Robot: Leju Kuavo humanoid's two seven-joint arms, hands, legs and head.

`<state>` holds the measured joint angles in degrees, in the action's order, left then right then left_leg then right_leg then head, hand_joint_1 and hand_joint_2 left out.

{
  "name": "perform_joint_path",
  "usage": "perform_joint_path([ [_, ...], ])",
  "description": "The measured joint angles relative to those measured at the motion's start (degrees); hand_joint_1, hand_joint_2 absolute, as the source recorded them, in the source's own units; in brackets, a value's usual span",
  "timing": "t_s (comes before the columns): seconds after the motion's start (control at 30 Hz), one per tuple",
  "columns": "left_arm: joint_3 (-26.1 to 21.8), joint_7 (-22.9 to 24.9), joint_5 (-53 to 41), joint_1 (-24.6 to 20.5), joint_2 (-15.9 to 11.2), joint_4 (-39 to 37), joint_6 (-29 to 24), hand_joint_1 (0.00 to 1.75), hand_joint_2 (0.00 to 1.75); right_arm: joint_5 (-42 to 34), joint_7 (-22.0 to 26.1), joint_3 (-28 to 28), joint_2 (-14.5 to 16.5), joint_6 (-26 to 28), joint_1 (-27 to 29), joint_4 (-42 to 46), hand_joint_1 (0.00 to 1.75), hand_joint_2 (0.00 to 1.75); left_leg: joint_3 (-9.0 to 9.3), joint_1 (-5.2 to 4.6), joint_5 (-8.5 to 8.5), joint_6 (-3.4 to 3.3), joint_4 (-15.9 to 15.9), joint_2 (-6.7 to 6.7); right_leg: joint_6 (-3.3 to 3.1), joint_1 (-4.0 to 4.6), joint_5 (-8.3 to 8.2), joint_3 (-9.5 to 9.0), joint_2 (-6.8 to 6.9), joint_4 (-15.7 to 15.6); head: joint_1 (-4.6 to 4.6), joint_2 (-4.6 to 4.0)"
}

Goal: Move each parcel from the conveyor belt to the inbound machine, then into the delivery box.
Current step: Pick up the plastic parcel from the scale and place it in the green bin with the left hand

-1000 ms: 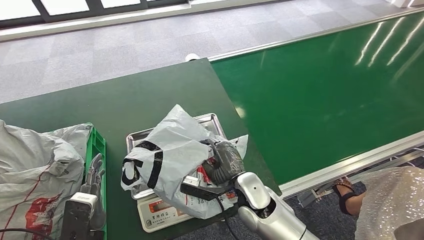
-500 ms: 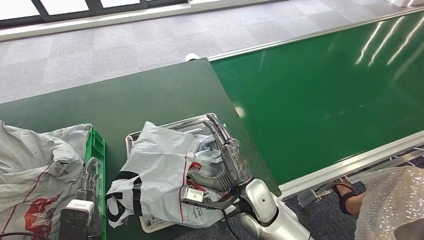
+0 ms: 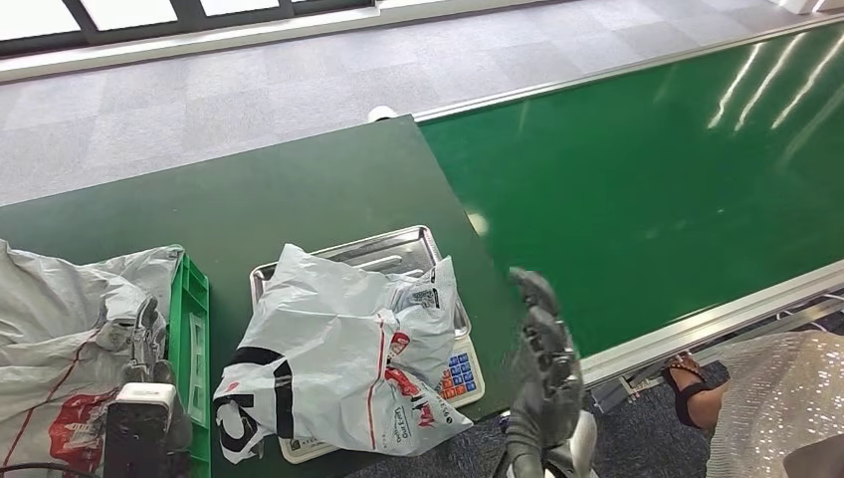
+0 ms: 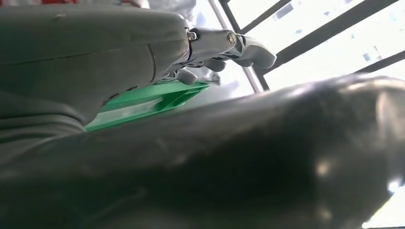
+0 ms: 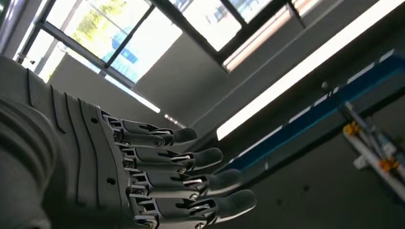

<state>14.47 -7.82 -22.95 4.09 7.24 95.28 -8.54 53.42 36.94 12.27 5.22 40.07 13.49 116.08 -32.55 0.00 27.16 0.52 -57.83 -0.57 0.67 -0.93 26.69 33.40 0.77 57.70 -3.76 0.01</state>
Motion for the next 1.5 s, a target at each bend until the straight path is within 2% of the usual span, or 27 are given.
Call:
perform_joint_path([
  [0.07, 0.72, -0.04, -0.93, -1.84, -0.52, -0.51, 0.11, 0.0, 0.0, -2.19, 2.29, -3.35, 3.06, 0.06, 1.29, 3.88, 0.0, 0.0, 0.01, 0.01, -0.01, 0.01, 0.0, -0.02, -0.01, 0.0, 0.0, 0.0, -0.01, 0.0, 0.01, 0.0],
  [0.17, 2.19, -0.67, -2.53, -4.57, -1.58, -1.55, 0.88, 0.0, 0.0, -3.07, 2.94, -6.41, 6.26, 0.08, 2.47, 8.33, 0.0, 0.0, 0.05, 0.02, -0.02, 0.02, 0.0, -0.06, -0.02, -0.02, -0.02, -0.02, -0.02, 0.0, 0.01, 0.01],
  [0.3, 4.58, -0.44, -8.24, -9.36, -4.05, -3.41, 5.23, 0.0, 0.0, -4.12, 2.97, -8.36, 8.3, 0.06, 2.96, 10.48, 0.0, 1.75, 0.08, 0.01, -0.05, -0.01, 0.0, -0.05, -0.02, -0.04, -0.06, -0.06, -0.02, 0.0, -0.01, 0.01],
  [0.43, 7.85, 0.7, -13.57, -16.55, -8.3, -6.86, 15.07, 0.0, 0.0, -5.47, 2.96, -9.99, 8.97, 0.04, 3.13, 10.62, 0.0, 1.75, 0.09, 0.01, -0.13, 0.01, -0.01, -0.09, -0.05, -0.05, -0.14, -0.08, -0.05, 0.01, 0.01, 0.01],
  [0.57, 9.76, 0.73, -14.45, -20.36, -10.65, -9.02, 16.68, 0.0, 0.0, -5.93, 2.97, -10.87, 9.16, 0.04, 3.37, 10.62, 0.0, 1.75, 0.1, 0.01, -0.14, 0.03, -0.01, -0.19, -0.09, -0.03, -0.17, -0.04, -0.14, 0.01, 0.0, 0.01],
  [0.7, 11.04, 0.89, -15.43, -22.59, -11.97, -10.62, 18.09, 0.0, 1.75, -6.23, 2.97, -11.32, 9.21, 0.04, 3.55, 10.62, 0.0, 1.75, 0.09, 0.01, -0.13, 0.04, 0.0, -0.16, -0.09, -0.02, -0.16, 0.0, -0.14, 0.01, 0.0, 0.01],
  [0.83, 14.34, 0.58, -17.42, -27.74, -14.12, -14.72, 25.16, 0.0, 1.75, -7.8, 2.96, -12.03, 9.21, 0.04, 4.12, 10.62, 0.0, 1.75, 0.07, 0.02, -0.15, 0.05, 0.0, -0.14, -0.09, -0.02, -0.16, 0.0, -0.12, 0.01, 0.0, 0.01],
  [0.97, 20.14, -0.8, -17.11, -33.67, -16.55, -20.17, 30.98, 0.0, 1.75, -8.17, 2.97, -12.66, 9.2, 0.04, 4.61, 10.62, 0.0, 1.75, 0.1, 0.02, -0.17, 0.07, 0.0, -0.24, -0.13, -0.03, -0.2, 0.02, -0.2, 0.01, 0.01, 0.01],
  [1.2, 30.94, -1.8, -13.12, -39.54, -19.08, -26.51, 34.69, 0.0, 1.75, -8.23, 2.99, -13.85, 9.19, 0.04, 5.51, 10.62, 0.0, 1.75, 0.08, 0.02, -0.17, 0.08, 0.0, -0.22, -0.14, -0.03, -0.21, 0.01, -0.2, 0.01, 0.0, 0.01],
  [1.37, 35.28, -1.62, -11.63, -41.51, -20.21, -28.57, 34.82, 0.01, 1.75, -8.29, 3.04, -15.4, 9.19, 0.04, 5.51, 10.62, 0.0, 1.75, 0.08, 0.01, -0.16, 0.08, 0.0, -0.2, -0.14, -0.02, -0.2, 0.0, -0.2, 0.01, 0.0, 0.01],
  [1.4, 35.83, -1.62, -11.33, -41.77, -20.4, -28.83, 34.87, 0.1, 1.75, -8.64, 3.05, -15.68, 9.19, 0.04, 5.5, 10.63, 0.0, 1.75, 0.08, 0.01, -0.16, 0.08, 0.0, -0.2, -0.14, -0.02, -0.2, 0.0, -0.19, 0.01, 0.01, 0.01],
  [1.43, 36.42, -1.62, -10.92, -42.02, -20.63, -29.06, 34.94, 0.29, 1.75, -9.4, 3.05, -15.98, 9.19, 0.04, 5.49, 10.71, 0.0, 1.75, 0.08, 0.01, -0.16, 0.08, 0.0, -0.19, -0.14, -0.02, -0.2, -0.01, -0.19, 0.01, 0.0, 0.01],
  [1.5, 37.79, -1.62, -9.95, -42.52, -21.14, -29.4, 35.1, 1.12, 1.75, -12.21, 3.05, -16.67, 9.19, 0.04, 5.48, 11.24, 0.0, 1.75, 0.08, 0.01, -0.17, 0.08, 0.0, -0.18, -0.13, -0.03, -0.2, -0.02, -0.19, 0.01, 0.0, 0.01],
])
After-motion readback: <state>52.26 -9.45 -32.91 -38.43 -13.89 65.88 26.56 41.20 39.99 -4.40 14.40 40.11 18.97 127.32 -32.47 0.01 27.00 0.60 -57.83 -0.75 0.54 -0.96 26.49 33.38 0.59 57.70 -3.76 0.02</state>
